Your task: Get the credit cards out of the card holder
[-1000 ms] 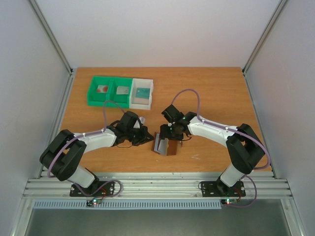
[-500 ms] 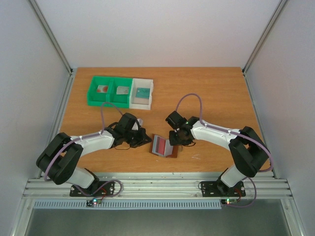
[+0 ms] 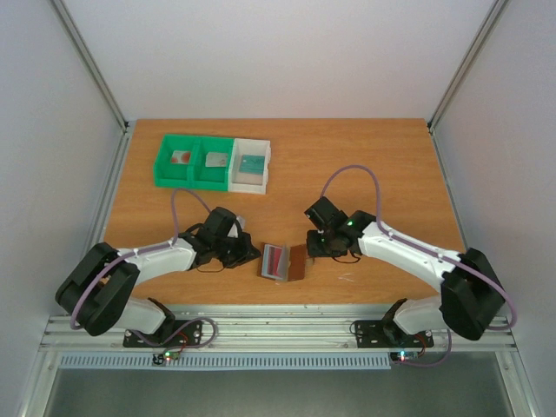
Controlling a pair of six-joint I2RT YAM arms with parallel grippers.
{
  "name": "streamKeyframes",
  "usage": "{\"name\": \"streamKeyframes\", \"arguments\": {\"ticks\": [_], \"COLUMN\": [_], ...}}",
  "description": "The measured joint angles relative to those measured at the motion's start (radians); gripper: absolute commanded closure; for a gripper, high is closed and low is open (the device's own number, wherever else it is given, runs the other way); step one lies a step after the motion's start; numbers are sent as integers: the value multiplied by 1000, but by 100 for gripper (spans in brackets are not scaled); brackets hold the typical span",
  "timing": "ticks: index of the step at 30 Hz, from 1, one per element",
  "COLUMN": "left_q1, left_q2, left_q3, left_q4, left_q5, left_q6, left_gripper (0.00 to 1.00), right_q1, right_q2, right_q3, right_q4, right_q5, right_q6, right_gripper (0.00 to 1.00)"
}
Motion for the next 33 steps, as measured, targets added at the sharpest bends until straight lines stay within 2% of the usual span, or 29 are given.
{"name": "streamKeyframes", "arguments": {"ticks": [5, 7, 10, 14, 23, 28, 33], "left_q1": [0, 0, 0, 0, 0, 0, 0], "left_q2": [-24, -33, -41, -50, -54, -63, -68], "left_q3": [-7, -7, -8, -10, -25, -42, -60], "left_q4": [0, 0, 2, 9, 16, 12, -4], "left_q5": [-8, -9, -10, -11, -17, -43, -70], "left_q6": [-14, -20, -30, -38, -52, -52, -51], "left_gripper": [100, 100, 100, 100, 100, 100, 100], "right_q1": [51, 80, 106, 108, 108, 107, 87], "right_q2": [-76, -78, -52, 37, 219, 226, 217], "right_q3": [71, 87, 94, 106, 119, 93, -13], "right_q4": [28, 63, 130, 212, 275, 274, 314], "right_q5": [-79, -122, -187, -235, -266, -250, -270], "right_q6": [12, 27, 66, 111, 145, 130, 113], "right_gripper": [66, 70, 78, 83, 81, 79, 79]}}
